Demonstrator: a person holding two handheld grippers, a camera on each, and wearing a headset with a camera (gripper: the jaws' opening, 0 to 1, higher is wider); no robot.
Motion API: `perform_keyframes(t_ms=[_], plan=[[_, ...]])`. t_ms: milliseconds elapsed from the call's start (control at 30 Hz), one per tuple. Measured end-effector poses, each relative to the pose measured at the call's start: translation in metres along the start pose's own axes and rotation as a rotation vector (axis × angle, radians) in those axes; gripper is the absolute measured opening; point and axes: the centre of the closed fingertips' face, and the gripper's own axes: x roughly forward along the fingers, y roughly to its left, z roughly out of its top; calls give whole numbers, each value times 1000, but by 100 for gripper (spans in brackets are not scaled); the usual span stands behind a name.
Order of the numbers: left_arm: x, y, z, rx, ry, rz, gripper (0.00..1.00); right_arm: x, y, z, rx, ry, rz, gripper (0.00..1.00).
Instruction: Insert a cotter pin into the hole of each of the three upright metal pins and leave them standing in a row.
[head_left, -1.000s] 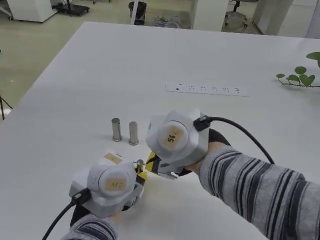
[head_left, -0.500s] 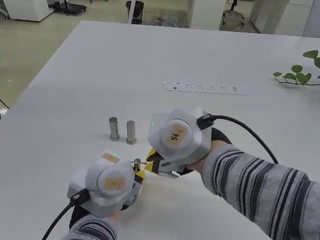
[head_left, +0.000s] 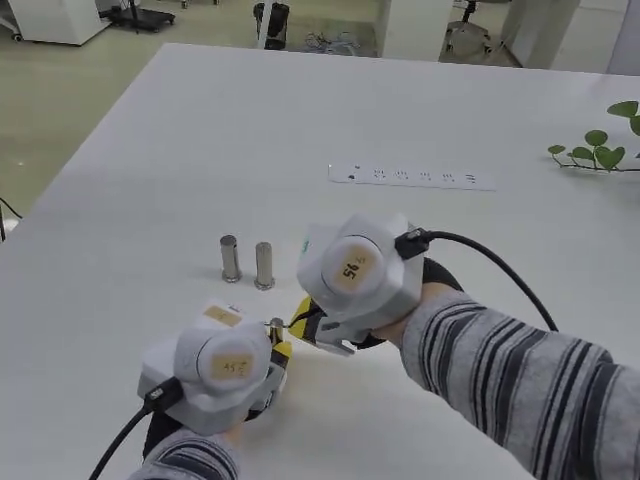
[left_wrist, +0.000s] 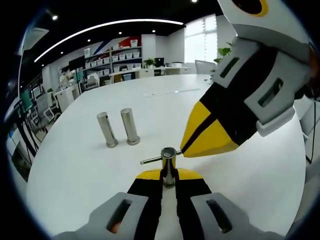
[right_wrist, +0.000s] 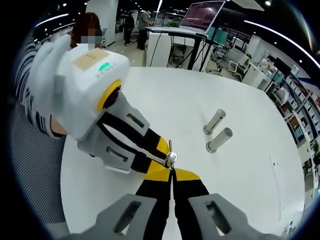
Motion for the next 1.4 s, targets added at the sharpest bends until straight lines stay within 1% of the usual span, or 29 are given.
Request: perform_keyframes(t_ms=[67, 133, 233, 267, 300, 333, 433, 500, 533, 567, 667, 700, 767, 800, 867, 933, 1000, 1033, 1133, 1267, 1400], plan=[[0, 0, 0, -1, 0, 0, 5, -1, -2, -1, 39, -9, -10, 0], [0, 0, 0, -3, 0, 0, 5, -2, -4, -3, 56, -14, -25, 0], [0, 0, 0, -4, 3, 0, 5, -5, -9, -11, 107, -13, -60, 6], [0, 0, 0, -4, 4, -1, 5, -7, -11, -13, 144, -26, -79, 8], [0, 0, 1, -8, 4, -1, 5, -8, -12, -14, 170, -35, -84, 10], [1, 0, 0, -9, 5, -1, 5, -10, -15, -15, 212, -59, -94, 12], [1, 0, 1, 0, 4, -11, 5, -16, -18, -22, 305, -92, -105, 17], [1, 0, 1, 3, 4, -16, 5, -20, -21, -25, 348, -118, -114, 22], [1, 0, 1, 5, 4, -17, 5, -22, -22, -27, 358, -123, -117, 23], [1, 1, 1, 7, 6, -17, 5, -25, -24, -29, 375, -139, -122, 26], [2, 4, 1, -1, 8, -17, 5, -30, -27, -34, 418, -160, -135, 31], [2, 6, 3, -5, 9, -13, 5, -32, -29, -36, 437, -171, -147, 33], [0, 11, 7, -3, -4, -8, 5, -36, -30, -40, 457, -174, -159, 37], [0, 13, 10, -8, -8, -11, 5, -37, -30, -44, 467, -173, -161, 37], [1, 17, 12, -15, -5, -10, 5, -38, -30, -48, 484, -172, -170, 38], [1, 24, 15, 2, -5, 0, 5, -39, -30, -51, 499, -179, -172, 40], [0, 29, 18, 1, -10, 2, 5, -40, -29, -53, 510, -183, -174, 41], [1, 33, 20, 2, -14, 5, 5, -41, -28, -52, 509, -191, -173, 41], [3, 47, 22, 6, -12, 25, 5, -43, -26, -52, 511, -211, -179, 44], [4, 60, 24, 8, -14, 36, 5, -45, -24, -52, 516, -233, -180, 45], [6, 71, 24, 7, -8, 42, 5, -44, -22, -57, 526, -227, -180, 46]])
